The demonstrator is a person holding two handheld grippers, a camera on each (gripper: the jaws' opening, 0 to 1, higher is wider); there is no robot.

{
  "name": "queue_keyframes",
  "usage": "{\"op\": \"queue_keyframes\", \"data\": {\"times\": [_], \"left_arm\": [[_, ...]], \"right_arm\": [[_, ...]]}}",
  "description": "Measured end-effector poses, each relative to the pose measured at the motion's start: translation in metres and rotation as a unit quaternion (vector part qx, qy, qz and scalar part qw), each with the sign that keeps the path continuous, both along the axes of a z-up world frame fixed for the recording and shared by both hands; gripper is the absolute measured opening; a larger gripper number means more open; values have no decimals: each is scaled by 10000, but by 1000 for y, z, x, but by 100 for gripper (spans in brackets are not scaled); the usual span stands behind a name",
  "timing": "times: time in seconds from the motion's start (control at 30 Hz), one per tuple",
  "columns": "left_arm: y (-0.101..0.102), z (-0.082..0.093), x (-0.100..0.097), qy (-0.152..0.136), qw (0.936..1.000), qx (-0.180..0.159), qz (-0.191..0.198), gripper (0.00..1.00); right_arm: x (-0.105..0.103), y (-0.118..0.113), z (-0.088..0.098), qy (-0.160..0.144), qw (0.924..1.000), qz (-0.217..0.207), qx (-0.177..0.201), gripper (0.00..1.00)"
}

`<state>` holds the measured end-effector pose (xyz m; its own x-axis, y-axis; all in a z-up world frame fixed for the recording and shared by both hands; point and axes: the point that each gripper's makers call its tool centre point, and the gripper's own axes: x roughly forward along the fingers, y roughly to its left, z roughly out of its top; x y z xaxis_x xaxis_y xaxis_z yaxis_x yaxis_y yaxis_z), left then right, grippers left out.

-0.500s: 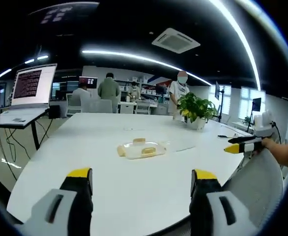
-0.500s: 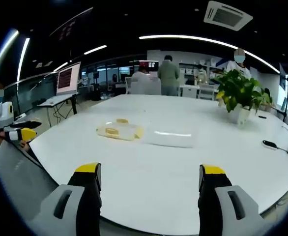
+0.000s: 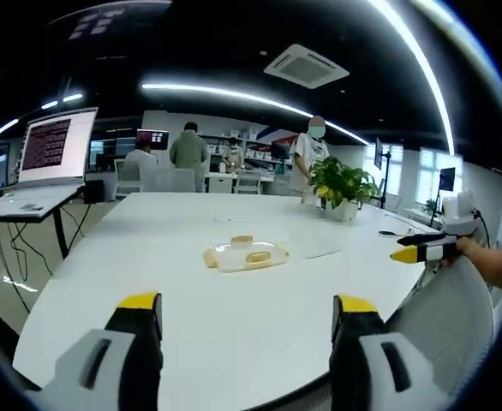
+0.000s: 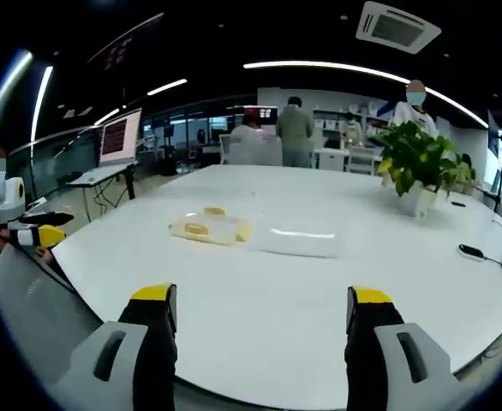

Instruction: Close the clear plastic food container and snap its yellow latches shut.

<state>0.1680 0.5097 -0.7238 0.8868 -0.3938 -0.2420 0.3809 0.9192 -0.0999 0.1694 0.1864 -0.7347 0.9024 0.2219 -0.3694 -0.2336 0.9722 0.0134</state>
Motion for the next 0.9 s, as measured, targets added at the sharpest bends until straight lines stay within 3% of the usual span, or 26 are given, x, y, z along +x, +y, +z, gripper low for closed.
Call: {"op": "queue_keyframes", "data": {"times": [0.9], "left_arm": [[2, -1, 0, 19, 10000, -22, 80, 79]], "right_arm": [[0, 2, 1, -48, 10000, 65, 22, 79]]}}
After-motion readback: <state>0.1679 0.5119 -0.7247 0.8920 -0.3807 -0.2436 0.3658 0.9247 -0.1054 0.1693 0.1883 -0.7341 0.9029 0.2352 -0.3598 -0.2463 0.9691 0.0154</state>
